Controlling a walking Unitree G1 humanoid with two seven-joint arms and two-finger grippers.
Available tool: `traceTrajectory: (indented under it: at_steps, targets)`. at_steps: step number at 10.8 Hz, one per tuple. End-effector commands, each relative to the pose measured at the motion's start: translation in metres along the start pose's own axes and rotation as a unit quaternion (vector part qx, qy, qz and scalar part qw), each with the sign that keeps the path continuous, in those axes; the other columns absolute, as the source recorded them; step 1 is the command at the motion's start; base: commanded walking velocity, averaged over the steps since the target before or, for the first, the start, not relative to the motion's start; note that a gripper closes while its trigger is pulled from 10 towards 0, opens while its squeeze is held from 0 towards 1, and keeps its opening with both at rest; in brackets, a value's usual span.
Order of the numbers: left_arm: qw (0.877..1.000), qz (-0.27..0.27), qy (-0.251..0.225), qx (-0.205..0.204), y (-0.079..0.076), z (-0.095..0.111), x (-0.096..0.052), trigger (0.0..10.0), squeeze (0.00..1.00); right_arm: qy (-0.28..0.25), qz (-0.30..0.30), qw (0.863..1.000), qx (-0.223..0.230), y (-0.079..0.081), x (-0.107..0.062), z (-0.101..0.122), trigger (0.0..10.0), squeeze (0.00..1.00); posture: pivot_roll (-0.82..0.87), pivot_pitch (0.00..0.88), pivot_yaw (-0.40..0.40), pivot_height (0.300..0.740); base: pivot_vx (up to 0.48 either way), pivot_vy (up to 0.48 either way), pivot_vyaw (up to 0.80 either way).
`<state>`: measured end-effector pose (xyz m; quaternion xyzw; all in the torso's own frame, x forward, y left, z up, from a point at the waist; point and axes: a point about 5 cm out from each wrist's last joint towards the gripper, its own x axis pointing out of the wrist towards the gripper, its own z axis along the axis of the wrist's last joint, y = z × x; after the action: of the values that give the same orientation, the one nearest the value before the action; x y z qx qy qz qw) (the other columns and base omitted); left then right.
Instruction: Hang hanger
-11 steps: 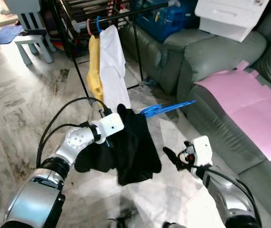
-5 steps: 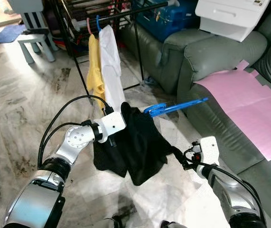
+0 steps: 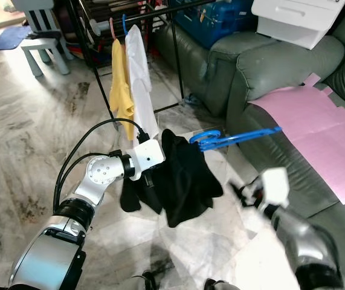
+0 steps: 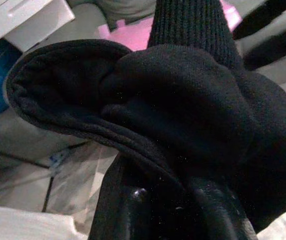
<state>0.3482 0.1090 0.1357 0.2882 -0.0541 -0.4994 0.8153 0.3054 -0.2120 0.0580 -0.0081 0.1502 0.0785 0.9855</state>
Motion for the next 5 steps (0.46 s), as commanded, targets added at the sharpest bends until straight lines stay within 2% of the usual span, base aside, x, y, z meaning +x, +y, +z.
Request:
traceTrajectory:
  at_steps: [1,3,5]
  targets:
    - [1.000,0.009,-0.028,-0.003,0.006,0.009,-0.001,10.0,0.00,0.001,-0.014,1.000,0.005,-0.003,0.000,-0.002,10.0,0.00,-0.09,0.136,0.067,0.740,0.000,0.000,0.00]
    - [0.997,-0.021,-0.075,-0.004,0.007,0.031,0.003,10.0,0.00,-0.015,-0.029,0.999,0.016,-0.006,0.005,0.005,10.0,0.00,-0.09,0.137,0.068,0.740,0.000,0.000,0.00]
    - [0.993,-0.027,-0.111,-0.004,0.007,0.049,0.007,10.0,0.00,-0.005,-0.010,0.999,0.032,0.001,0.012,0.004,10.0,0.00,-0.08,0.137,0.068,0.740,0.000,0.000,0.00]
